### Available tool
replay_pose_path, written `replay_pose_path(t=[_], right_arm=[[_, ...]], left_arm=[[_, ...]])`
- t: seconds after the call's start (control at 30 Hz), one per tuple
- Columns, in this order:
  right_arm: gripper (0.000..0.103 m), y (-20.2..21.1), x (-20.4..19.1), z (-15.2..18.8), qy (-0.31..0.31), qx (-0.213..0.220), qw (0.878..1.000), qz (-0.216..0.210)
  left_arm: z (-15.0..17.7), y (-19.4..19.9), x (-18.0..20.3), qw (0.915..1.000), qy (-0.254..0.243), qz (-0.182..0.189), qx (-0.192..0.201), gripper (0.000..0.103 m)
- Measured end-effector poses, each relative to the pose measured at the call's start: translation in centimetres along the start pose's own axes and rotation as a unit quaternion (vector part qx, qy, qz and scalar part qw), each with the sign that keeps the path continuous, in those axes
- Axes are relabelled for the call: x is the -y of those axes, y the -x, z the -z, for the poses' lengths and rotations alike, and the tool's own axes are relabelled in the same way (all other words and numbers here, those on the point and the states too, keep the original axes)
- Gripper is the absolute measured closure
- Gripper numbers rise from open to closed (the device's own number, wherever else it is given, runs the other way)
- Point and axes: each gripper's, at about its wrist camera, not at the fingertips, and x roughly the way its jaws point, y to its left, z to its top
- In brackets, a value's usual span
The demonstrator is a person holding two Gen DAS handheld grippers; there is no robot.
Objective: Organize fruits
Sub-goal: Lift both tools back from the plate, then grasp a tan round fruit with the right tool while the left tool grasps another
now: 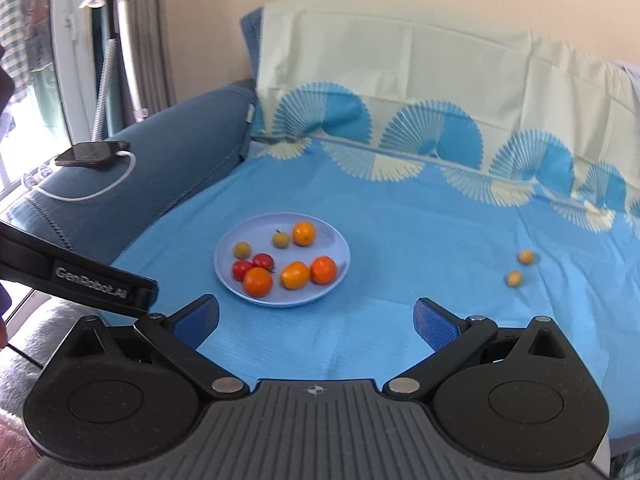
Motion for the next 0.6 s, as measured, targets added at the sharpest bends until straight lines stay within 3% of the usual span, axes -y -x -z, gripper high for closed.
replay_pose_path(t=[0.13, 0.3, 0.47, 0.6], right_arm=[[0.001, -1.8, 2.6, 0.3, -0.028, -0.006, 0.999, 0.023], [0.001, -5.4, 8.5, 0.6, -0.08, -0.009, 0.992, 0.095], [0.001, -11.9, 16.2, 1.0, -0.126, -0.026, 0.979, 0.161], [0.001, -17.9, 21.6, 1.3, -0.147, -0.037, 0.97, 0.189]], left_arm=[[-1.6, -1.7, 1.4, 0.9998, -0.009, 0.0, -0.017, 0.0], [-4.2, -3.6, 3.3, 0.9994, -0.018, -0.003, -0.029, 0.0], [-7.3, -5.7, 6.3, 0.9984, -0.043, -0.013, -0.035, 0.0], [-9.7, -7.8, 9.0, 0.9975, -0.054, -0.013, -0.044, 0.0]])
